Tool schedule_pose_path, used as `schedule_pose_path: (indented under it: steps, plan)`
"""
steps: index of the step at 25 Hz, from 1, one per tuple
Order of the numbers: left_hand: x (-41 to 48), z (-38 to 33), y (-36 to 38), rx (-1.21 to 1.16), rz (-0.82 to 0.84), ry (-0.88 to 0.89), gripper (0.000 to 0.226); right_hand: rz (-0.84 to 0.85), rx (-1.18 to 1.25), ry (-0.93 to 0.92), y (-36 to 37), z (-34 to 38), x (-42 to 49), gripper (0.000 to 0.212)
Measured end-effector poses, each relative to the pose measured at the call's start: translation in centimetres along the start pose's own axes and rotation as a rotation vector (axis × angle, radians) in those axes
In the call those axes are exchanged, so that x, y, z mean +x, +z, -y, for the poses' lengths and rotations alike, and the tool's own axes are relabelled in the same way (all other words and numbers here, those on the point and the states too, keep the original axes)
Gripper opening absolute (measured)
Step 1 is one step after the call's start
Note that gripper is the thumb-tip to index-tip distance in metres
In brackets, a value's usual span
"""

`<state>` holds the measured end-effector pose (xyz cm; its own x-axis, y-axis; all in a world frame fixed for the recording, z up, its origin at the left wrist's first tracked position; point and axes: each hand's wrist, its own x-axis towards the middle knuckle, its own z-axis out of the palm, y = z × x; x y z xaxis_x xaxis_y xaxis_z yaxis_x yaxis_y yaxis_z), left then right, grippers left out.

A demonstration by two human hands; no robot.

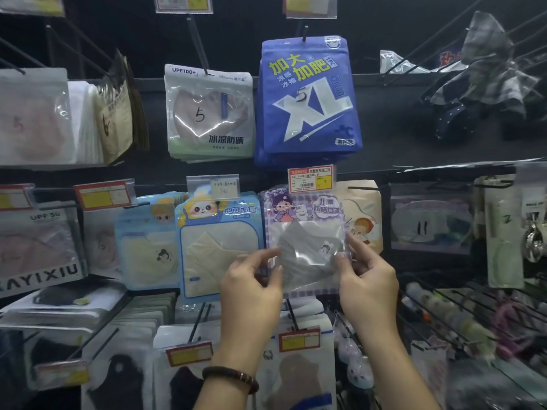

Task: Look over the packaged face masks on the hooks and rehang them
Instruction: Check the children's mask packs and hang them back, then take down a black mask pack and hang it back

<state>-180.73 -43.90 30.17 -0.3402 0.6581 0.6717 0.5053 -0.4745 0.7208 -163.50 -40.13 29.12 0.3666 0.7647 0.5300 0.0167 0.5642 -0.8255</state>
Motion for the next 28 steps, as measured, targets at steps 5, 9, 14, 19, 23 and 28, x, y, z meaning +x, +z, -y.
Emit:
schedule_pose_path:
  steps: [5,9,14,19,23,28]
  plan:
    - [-0.3,-0.2,0.6,0.130,0.063,0.016,0.039,0.093,-0.116,0.002,-0.4,0.1,0.2,0.051]
    - [-1.1,0.0,0.2,0.188,0.025,0.031,0.034,0.113,-0.264,-0.022,-0.2,-0.3,-0.7,0.049]
    - [-1.4,0.5,-2.4,0.281,-0.025,0.026,0.011,0.133,-0.360,-0.147,1.4,-0.1,-3.1,0.036]
    - [-2.4,1.8,-8.1,0.411,-0.059,-0.065,0.006,0.282,-0.238,-0.209,5.7,0.6,-6.3,0.016]
    - [-3.2,3.5,-13.4,0.432,-0.087,-0.132,0.008,0.416,-0.197,-0.164,9.6,1.5,-10.4,0.012]
    - [-3.7,5.8,-20.8,0.394,-0.028,-0.141,0.007,0.438,-0.232,-0.126,14.6,3.4,-15.5,0.008]
